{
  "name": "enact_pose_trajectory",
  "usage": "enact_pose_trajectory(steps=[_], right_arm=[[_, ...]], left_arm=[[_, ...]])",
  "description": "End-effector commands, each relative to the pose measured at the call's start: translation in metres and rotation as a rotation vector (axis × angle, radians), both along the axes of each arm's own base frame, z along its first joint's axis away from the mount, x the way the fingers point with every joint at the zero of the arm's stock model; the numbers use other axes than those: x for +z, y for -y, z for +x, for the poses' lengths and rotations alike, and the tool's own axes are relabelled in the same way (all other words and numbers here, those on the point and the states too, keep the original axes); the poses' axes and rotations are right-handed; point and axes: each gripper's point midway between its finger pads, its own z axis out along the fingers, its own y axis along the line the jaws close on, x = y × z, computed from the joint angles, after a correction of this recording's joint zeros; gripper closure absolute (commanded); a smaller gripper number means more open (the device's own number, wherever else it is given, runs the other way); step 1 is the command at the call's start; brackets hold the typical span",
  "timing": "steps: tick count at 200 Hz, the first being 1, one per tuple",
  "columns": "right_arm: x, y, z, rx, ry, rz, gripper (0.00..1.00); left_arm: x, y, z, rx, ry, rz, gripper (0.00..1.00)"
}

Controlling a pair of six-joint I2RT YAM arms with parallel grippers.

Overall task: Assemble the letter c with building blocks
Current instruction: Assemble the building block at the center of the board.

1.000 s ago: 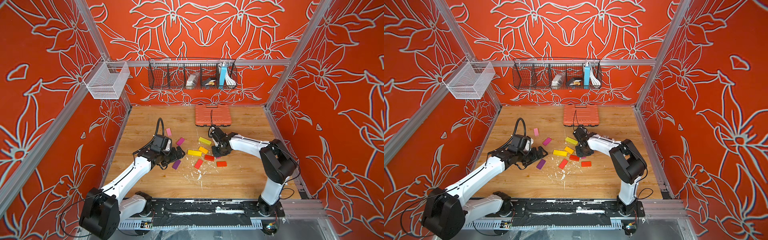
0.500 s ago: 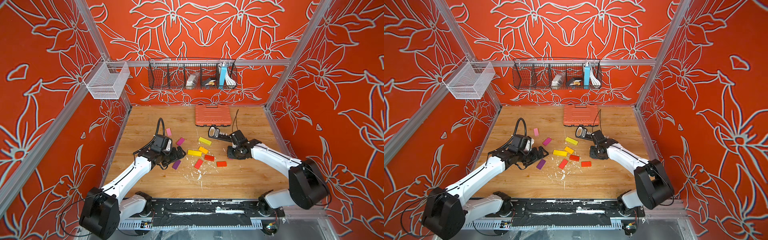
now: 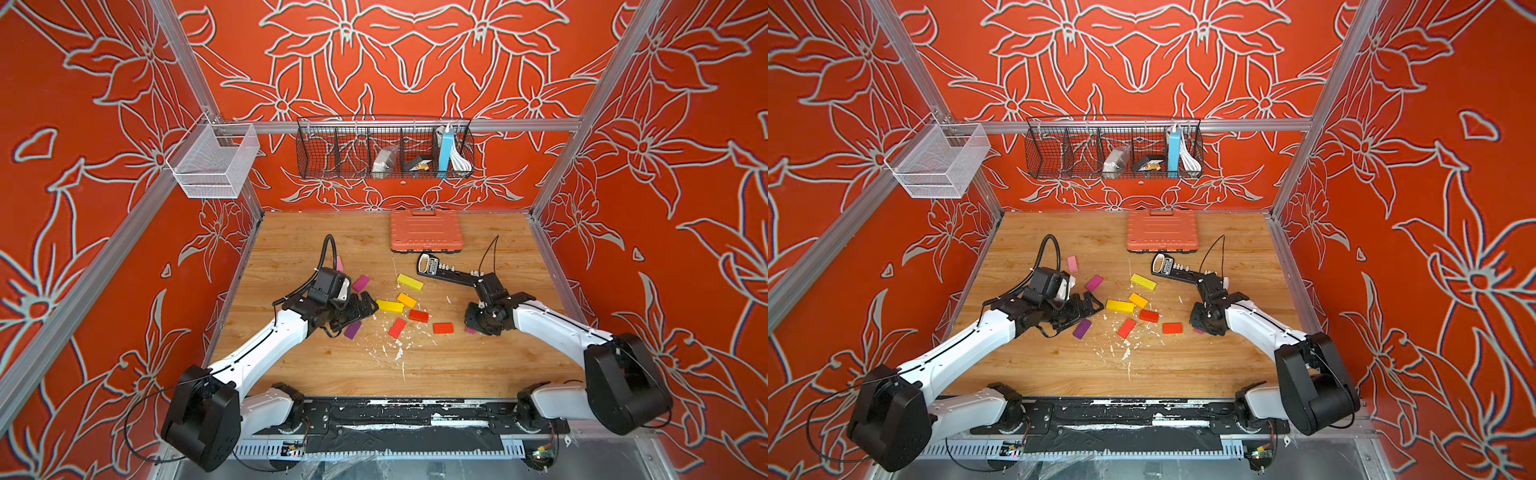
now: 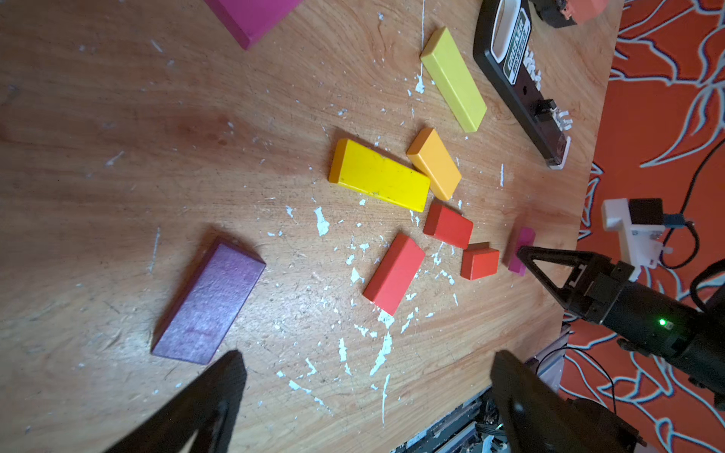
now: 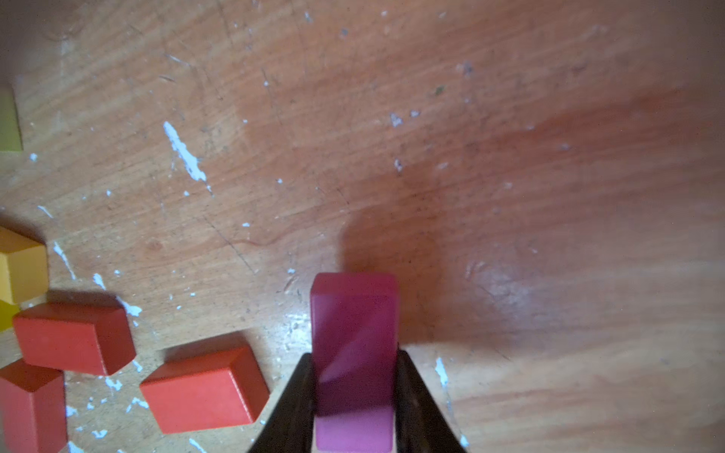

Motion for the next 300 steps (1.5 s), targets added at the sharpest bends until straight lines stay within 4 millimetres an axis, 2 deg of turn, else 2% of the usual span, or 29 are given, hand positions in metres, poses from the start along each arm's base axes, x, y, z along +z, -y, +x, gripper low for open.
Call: enact_pose_trajectory(steps=[1, 18, 54, 80, 116, 167, 208, 225, 250, 300], right_arm=[[-0.008, -0.001, -0.002, -0.025, -0.024, 0.025, 0.68], [-0.010, -0.002, -0.003, -0.024, -0.029, 0.031, 0.64], [-0.007, -0.001, -0.007, -0.013, -0.032, 0.032, 0.39], [-0.006, -0.001, -0.013, -0.007, -0.032, 0.042, 0.33], [-0.003, -0.009, -0.016, 0.000, -0.031, 0.099, 0.30], [0.008, -0.035, -0.005, 0.035, -0.008, 0.234, 0.32], [0.033, -0.059, 0.007, 0.086, 0.046, 0.363, 0.35], [0.041, -0.055, 0.008, 0.100, 0.055, 0.331, 0.36], [0.046, -0.036, 0.010, 0.112, 0.078, 0.203, 0.33], [0.038, -0.003, 0.017, 0.159, 0.063, -0.041, 0.24]], left_arm=[[0.009, 0.004, 0.005, 0.001, 0.022, -0.010, 0.02], [0.008, 0.004, 0.004, 0.000, 0.021, -0.007, 0.02], [0.007, 0.003, 0.003, 0.002, 0.019, -0.004, 0.02], [0.007, 0.004, 0.003, 0.000, 0.018, -0.006, 0.02], [0.006, 0.005, 0.004, 0.000, 0.017, -0.006, 0.02], [0.005, 0.004, 0.003, 0.001, 0.018, -0.001, 0.02], [0.004, 0.004, 0.002, 0.003, 0.016, 0.003, 0.02], [0.003, 0.003, 0.003, 0.005, 0.017, 0.004, 0.02], [0.003, 0.004, 0.002, 0.002, 0.016, 0.003, 0.02], [0.003, 0.004, 0.002, -0.003, 0.015, 0.004, 0.02]])
